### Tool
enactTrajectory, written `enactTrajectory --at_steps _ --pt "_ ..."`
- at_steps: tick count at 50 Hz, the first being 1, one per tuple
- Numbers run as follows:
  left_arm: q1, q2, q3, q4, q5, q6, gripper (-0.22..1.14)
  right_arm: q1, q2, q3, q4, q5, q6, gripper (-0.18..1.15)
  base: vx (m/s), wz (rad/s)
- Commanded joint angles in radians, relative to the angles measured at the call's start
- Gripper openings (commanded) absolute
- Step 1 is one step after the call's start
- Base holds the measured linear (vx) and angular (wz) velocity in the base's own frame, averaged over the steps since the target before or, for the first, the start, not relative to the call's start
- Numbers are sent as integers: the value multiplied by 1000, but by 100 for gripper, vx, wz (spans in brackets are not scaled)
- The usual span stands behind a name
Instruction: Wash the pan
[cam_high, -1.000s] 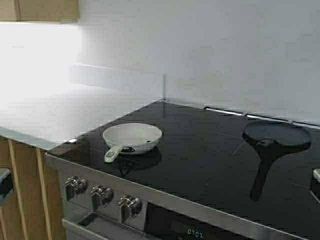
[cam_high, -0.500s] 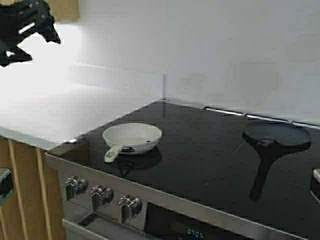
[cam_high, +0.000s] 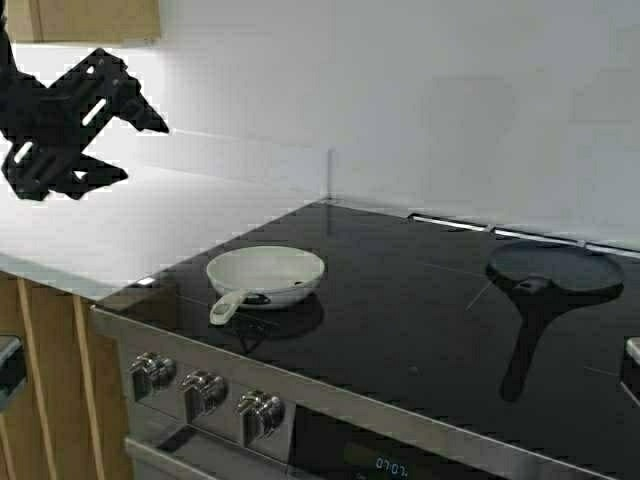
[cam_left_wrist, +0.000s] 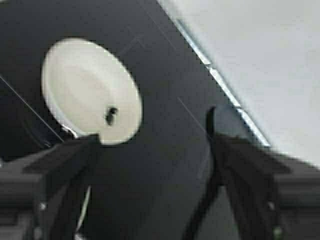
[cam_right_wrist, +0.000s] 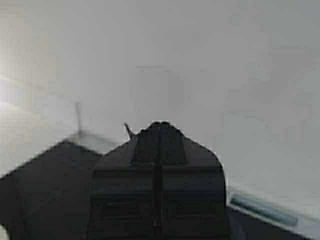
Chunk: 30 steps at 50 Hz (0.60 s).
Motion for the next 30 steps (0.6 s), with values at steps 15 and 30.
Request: enactTrajectory --at_steps 15,30 --pt "0 430 -110 11 -296 -55 100 0 9 -9 -9 -2 -2 6 0 0" --pt "-5 676 -195 15 -425 -115 100 0 28 -8 -20 0 -3 6 0 0"
